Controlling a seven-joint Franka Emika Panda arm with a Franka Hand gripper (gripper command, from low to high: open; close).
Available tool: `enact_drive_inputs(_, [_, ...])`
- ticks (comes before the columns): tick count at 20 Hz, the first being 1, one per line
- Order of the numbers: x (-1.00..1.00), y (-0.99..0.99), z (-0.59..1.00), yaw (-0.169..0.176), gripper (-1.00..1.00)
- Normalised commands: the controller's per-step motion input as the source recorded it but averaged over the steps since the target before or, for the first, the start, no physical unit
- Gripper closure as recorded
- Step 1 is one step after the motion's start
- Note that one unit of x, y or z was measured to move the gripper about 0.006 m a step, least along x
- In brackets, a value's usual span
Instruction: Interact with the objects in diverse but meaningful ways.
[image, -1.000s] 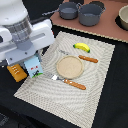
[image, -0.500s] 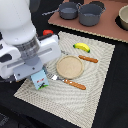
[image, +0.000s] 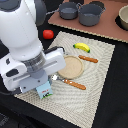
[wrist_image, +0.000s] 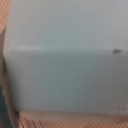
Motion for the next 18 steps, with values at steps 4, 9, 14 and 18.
enact_drive_inputs(4, [0.18,0.07,0.91,0.000,-1.00])
enact_drive_inputs(9, [0.04,0.35,1.00,0.016,-1.00])
enact_drive_inputs(14, [-0.27,0.61,0.40,0.068,-1.00])
enact_drive_inputs(18, [-0.67,0.72,-0.05,0.000,-1.00])
